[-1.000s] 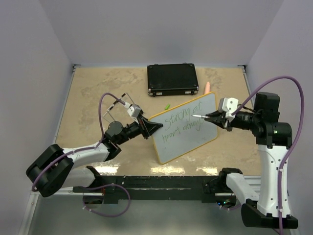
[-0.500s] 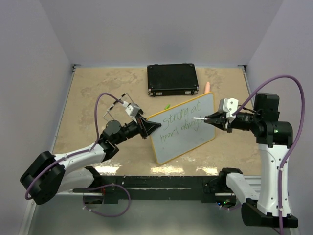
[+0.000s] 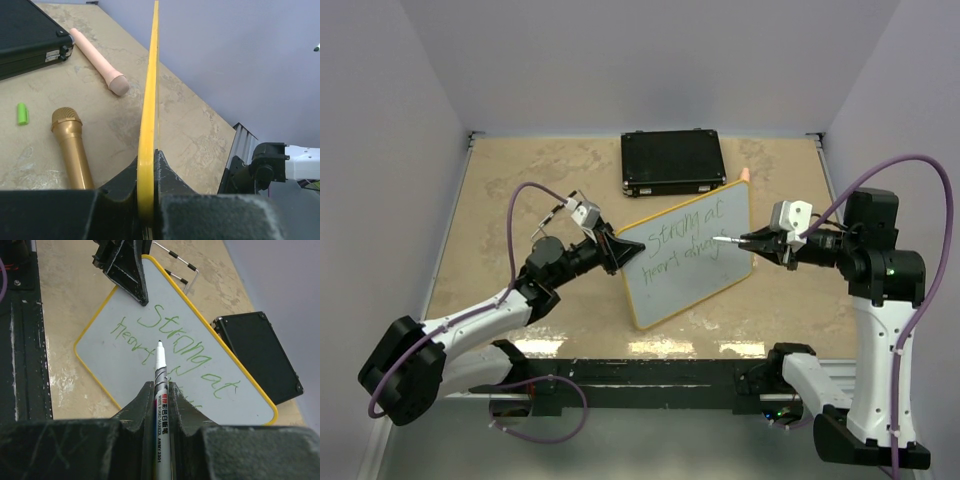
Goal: Write a sentence on the whiteboard
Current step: Put down the whiteboard on the whiteboard stand.
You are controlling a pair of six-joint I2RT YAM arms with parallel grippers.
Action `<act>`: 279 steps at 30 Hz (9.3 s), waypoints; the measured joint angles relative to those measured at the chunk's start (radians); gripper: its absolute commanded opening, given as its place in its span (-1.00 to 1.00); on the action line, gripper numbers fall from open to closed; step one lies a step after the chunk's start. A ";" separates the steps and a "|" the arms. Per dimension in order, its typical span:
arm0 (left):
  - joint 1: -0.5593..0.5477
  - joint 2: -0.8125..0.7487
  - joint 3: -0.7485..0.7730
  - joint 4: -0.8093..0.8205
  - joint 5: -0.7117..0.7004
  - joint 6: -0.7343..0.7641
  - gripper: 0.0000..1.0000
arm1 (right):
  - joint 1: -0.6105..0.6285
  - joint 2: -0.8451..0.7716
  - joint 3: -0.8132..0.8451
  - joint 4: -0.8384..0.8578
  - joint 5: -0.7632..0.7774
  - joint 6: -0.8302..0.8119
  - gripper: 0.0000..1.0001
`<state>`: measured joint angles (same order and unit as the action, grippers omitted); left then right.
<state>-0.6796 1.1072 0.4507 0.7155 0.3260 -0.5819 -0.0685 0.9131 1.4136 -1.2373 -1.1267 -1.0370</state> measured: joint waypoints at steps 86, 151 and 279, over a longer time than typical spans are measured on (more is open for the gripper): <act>0.280 -0.347 0.322 -0.690 -0.121 0.336 -1.00 | -0.003 0.026 -0.420 0.137 -0.014 -0.197 -1.00; -0.185 -0.257 -0.050 -0.202 -0.346 0.042 -1.00 | 0.008 -0.003 -0.309 -0.007 -0.076 -0.231 -1.00; 0.700 -0.397 0.424 -0.954 0.138 0.447 -1.00 | 0.185 0.121 -0.389 0.365 0.084 0.079 -1.00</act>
<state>0.0200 0.7105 0.8745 -0.2386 0.4644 -0.1352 0.1169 1.0340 1.0248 -0.8719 -1.0428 -0.9585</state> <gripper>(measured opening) 0.087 0.131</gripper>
